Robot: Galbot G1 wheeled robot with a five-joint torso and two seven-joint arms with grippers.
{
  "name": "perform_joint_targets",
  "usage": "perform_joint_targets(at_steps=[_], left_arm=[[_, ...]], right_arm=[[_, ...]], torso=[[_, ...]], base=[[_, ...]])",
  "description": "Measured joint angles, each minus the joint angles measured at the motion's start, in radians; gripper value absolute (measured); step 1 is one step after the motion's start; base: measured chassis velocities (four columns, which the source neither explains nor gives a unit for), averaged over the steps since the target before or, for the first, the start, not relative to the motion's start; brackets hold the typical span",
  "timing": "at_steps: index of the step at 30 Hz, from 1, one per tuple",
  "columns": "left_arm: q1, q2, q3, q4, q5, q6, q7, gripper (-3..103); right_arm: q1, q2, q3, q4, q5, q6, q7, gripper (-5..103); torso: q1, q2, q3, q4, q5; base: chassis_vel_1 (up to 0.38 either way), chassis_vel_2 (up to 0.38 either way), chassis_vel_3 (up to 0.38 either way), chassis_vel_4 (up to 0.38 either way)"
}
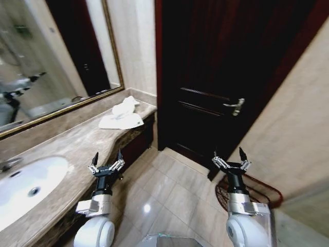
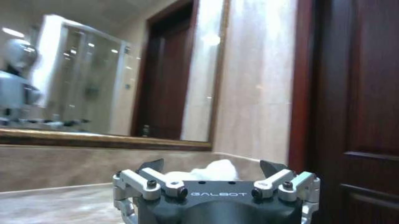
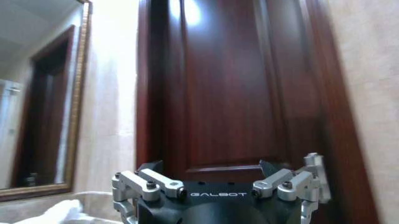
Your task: Discard the used towel into the hamper.
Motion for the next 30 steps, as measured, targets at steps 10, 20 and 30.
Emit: perform_joint_targets(at_steps=[10,20,30], left_arm=[[-0.001,0.000,-0.004,0.013,0.035,-0.014,-0.003,100],[0.001,0.000,0.006,0.020,0.043,-0.006,-0.001,100],[0.003,0.000,0.008,0.030,0.067,0.004,0.005,100]], right_arm=[[-0.004,0.002,0.000,0.004,0.009,-0.009,-0.024,100],[-0.012,0.000,0.008,0.007,0.019,-0.007,-0.028,100],[-0.009,-0.002,0.007,0.006,0.022,-0.002,-0.034,100]], torso=[[0.000,0.000,0.000,-0.0002,0.0000],[0.000,0.000,0.000,-0.0001,0.0000],[0.000,0.000,0.000,-0.0001,0.0001]], base=[[0.061,0.064,0.067,0.067],[0.000,0.000,0.000,0.000],[-0.082,0.084,0.087,-0.084]])
